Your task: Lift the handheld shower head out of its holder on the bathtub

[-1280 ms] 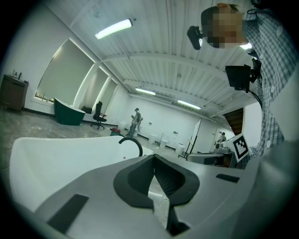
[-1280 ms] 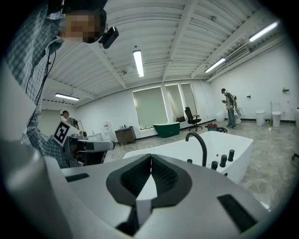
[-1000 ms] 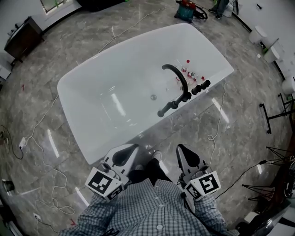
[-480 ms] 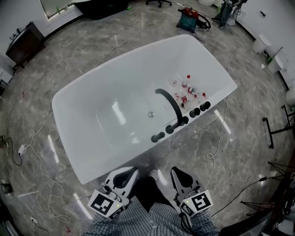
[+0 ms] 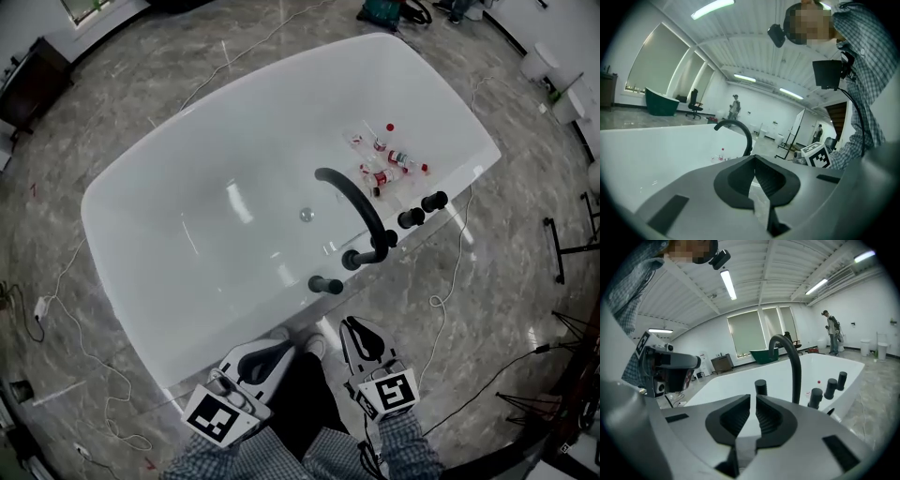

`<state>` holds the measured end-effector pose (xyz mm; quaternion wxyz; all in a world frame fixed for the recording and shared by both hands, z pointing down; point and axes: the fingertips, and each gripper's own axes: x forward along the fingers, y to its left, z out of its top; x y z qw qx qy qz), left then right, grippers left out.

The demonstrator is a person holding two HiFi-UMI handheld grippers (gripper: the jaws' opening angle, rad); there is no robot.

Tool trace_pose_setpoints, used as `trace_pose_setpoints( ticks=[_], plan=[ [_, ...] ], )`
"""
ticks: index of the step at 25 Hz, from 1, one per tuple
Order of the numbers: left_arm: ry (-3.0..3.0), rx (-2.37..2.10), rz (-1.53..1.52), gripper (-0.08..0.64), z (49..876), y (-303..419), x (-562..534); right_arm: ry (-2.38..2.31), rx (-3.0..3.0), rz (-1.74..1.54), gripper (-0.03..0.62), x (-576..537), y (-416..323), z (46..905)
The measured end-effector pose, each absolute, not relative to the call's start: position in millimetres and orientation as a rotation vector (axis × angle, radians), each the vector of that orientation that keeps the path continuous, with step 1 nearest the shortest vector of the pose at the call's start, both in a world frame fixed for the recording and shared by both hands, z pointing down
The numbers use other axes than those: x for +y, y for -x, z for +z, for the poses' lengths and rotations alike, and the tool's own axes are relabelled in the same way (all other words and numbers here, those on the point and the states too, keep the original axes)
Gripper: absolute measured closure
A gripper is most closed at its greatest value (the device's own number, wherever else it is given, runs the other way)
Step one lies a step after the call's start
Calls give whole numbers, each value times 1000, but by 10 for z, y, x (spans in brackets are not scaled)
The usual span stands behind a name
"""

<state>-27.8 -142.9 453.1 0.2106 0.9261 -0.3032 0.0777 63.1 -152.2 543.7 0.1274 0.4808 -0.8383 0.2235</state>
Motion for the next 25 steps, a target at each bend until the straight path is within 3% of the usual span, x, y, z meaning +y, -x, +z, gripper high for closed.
trace_pose_setpoints(
  ticks=[5, 8, 16, 25],
  plan=[
    [-2599, -780, 257, 554, 4922, 189, -1661, -1400, -2444, 657, 566, -1800, -602, 5937],
    [-2584, -760, 270, 554, 5155, 245, -1735, -1352, -2431, 657, 463, -1868, -528, 6303],
    [-2496, -760, 322, 554, 5763, 473, -1727, -1368, -2373, 677, 428, -2035, -381, 7007],
    [-2463, -752, 318, 554, 6020, 503, -1715, -1385, -2411, 564, 419, -2350, -271, 7156]
  ],
)
